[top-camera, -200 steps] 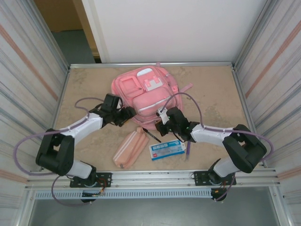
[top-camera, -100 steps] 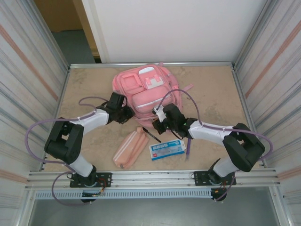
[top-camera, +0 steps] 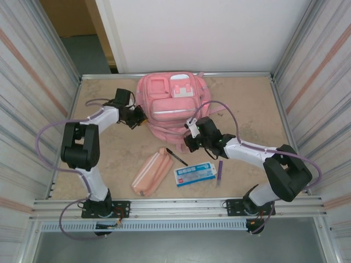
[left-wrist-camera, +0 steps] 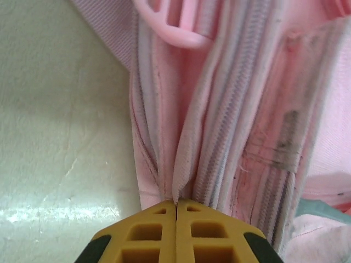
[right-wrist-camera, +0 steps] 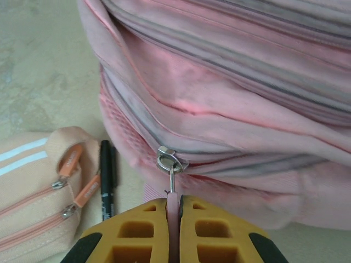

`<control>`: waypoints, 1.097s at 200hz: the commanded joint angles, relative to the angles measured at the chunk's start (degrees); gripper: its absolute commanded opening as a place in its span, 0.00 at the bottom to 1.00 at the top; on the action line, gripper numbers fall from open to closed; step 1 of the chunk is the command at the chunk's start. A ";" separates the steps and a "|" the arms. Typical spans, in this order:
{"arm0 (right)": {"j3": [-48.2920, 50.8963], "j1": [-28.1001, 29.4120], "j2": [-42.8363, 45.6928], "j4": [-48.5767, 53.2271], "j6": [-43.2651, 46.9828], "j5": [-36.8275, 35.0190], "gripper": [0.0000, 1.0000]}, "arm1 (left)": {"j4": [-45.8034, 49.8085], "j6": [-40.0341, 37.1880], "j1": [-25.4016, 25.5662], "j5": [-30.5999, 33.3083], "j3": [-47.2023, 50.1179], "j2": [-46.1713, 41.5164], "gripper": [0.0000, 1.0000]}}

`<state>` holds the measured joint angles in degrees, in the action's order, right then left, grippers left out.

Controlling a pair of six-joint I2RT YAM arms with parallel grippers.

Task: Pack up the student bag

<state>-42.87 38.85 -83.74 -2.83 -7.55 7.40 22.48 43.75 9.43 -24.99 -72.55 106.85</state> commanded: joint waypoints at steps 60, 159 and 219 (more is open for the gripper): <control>-2.52 -1.47 -1.05 3.89 -5.39 7.21 0.00 | 4.55 -6.26 -4.55 1.06 -14.00 2.17 0.42; -13.50 4.11 -9.27 2.05 -6.70 11.18 0.00 | -2.63 8.51 11.34 11.04 19.96 -28.84 0.56; -17.82 9.76 -14.48 0.13 -5.99 9.82 0.00 | -6.18 12.94 14.85 14.88 24.35 -29.17 0.60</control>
<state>-58.08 46.59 -97.08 1.19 -13.08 16.12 19.16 54.13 24.14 -11.90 -47.77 75.90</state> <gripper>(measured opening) 0.073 0.600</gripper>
